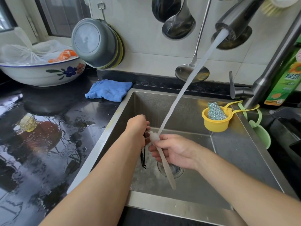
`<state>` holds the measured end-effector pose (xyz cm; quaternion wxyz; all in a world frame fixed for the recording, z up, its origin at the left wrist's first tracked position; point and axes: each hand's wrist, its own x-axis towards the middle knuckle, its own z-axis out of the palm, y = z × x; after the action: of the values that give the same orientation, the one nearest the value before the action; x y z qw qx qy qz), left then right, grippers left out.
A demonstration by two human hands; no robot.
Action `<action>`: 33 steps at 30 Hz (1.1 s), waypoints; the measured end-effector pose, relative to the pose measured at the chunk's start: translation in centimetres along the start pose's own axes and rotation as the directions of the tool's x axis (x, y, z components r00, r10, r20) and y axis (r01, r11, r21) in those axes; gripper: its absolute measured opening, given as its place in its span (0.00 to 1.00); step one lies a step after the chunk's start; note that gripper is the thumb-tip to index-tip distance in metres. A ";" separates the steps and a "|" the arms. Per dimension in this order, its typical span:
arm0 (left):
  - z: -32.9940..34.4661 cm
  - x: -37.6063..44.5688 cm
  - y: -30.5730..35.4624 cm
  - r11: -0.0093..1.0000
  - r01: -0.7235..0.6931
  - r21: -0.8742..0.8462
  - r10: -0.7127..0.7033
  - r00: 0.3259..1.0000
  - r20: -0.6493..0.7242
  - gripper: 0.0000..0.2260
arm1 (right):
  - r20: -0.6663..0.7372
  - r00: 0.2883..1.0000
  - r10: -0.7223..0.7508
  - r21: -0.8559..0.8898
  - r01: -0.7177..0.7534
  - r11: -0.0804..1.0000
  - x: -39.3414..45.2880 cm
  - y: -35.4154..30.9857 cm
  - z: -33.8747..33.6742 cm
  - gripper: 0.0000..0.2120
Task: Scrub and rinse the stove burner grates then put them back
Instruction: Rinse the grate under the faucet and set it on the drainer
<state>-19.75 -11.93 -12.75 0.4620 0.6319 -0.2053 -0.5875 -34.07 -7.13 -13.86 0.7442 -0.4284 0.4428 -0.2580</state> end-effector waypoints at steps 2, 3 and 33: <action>0.1 0.1 0.0 1.000 0.003 -0.005 -0.003 1.000 0.002 0.12 | -0.030 1.000 -0.005 -0.024 0.004 1.000 0.1 0.1 0.3 0.11; 0.1 0.2 -0.1 1.000 -0.006 -0.004 0.006 1.000 0.003 0.12 | -0.056 0.998 -0.017 -0.032 0.016 0.999 0.3 0.2 0.3 0.12; 0.5 -1.5 0.0 0.996 -0.023 0.091 0.013 0.994 0.108 0.13 | -0.046 0.951 -0.305 -0.136 0.296 0.945 0.1 -0.8 0.2 0.12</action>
<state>-20.55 -10.91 -11.87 0.4258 0.6182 -0.2624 -0.6063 -33.91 -7.51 -13.15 0.6522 -0.5286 0.4124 -0.3537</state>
